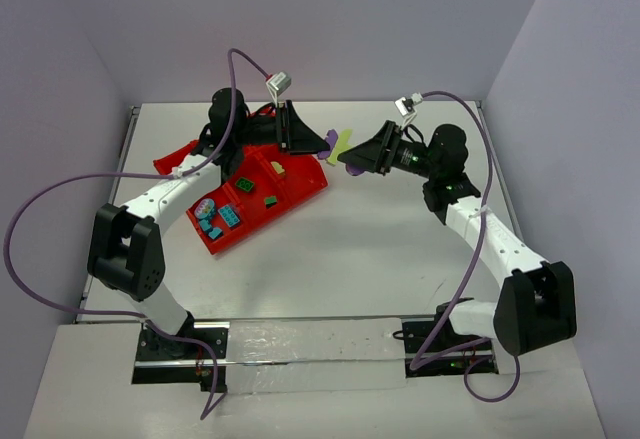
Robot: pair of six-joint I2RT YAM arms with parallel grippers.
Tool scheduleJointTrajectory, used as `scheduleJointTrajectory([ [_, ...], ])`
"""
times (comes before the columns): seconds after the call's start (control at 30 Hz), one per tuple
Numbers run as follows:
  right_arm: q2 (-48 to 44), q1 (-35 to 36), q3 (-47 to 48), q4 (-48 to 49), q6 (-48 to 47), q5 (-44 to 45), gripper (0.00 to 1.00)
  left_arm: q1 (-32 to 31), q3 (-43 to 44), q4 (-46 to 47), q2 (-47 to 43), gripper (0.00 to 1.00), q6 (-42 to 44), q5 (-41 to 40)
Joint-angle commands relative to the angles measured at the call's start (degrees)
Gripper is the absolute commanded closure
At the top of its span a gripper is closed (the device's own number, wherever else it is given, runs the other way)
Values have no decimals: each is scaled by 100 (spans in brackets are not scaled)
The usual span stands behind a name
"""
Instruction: Sort the legos into containers by color
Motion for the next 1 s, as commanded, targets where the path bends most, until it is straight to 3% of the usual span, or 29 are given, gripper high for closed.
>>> scheduleJointTrajectory([
  [0.0,75,91,335,754,339,-99,27,-62,-4,350,-8,100,36,123],
  [0.2,195,158,419,856,469,-121,39,-84,0,368,-21,100,31,136],
  [0.4,259,245,418,891,526,-89,44,-97,-15,397,-33,100,30,149],
  [0.47,263,254,393,982,589,-72,59,-97,-39,405,-39,100,36,158],
  [0.5,254,254,370,1015,615,-65,71,-97,-41,413,-41,100,36,158],
  [0.53,242,254,322,1039,646,-29,92,-97,-53,419,-53,100,36,158],
  [0.57,239,254,296,1046,647,-13,99,-91,-57,408,-50,100,43,152],
  [0.97,58,194,-138,954,535,-12,100,287,-24,-220,-240,100,497,124],
])
